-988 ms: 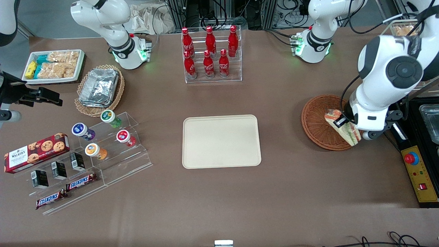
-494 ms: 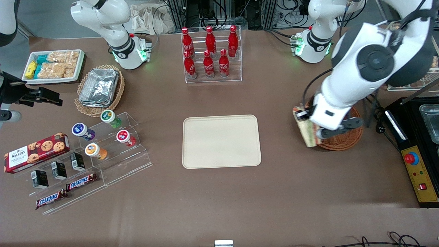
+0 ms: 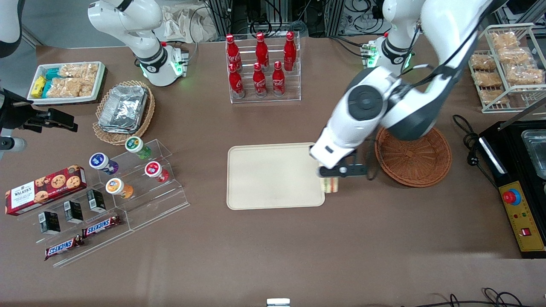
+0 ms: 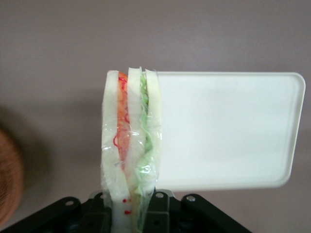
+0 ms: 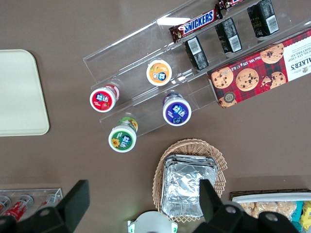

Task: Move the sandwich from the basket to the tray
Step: 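Carry the sandwich over the cream tray and lower it onto it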

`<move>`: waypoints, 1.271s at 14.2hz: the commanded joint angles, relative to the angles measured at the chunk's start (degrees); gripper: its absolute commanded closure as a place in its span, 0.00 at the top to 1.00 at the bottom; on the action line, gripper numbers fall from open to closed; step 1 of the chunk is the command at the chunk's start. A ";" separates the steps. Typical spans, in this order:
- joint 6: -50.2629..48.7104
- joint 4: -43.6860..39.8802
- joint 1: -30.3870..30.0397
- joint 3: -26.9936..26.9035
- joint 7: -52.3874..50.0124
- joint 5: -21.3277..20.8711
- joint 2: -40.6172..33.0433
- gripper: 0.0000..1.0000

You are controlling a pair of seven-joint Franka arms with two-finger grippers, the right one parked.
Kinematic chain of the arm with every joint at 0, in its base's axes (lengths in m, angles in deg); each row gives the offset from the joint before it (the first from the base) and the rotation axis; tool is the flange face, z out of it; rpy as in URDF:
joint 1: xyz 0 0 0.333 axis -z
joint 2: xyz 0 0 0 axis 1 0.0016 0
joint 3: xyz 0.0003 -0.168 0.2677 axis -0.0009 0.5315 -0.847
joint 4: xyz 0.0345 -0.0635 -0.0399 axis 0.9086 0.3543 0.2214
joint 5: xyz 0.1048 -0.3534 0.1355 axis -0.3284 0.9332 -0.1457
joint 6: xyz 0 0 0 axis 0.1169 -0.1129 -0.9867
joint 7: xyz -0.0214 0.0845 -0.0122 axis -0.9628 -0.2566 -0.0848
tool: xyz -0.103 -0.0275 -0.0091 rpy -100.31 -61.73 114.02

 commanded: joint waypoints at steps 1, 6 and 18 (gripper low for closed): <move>5.41 -0.70 2.83 -0.64 -5.53 -7.96 7.64 0.00; 14.64 5.80 3.19 -4.60 -6.42 -11.68 10.47 0.00; 15.27 6.16 5.48 -6.09 -12.31 -13.26 11.53 1.00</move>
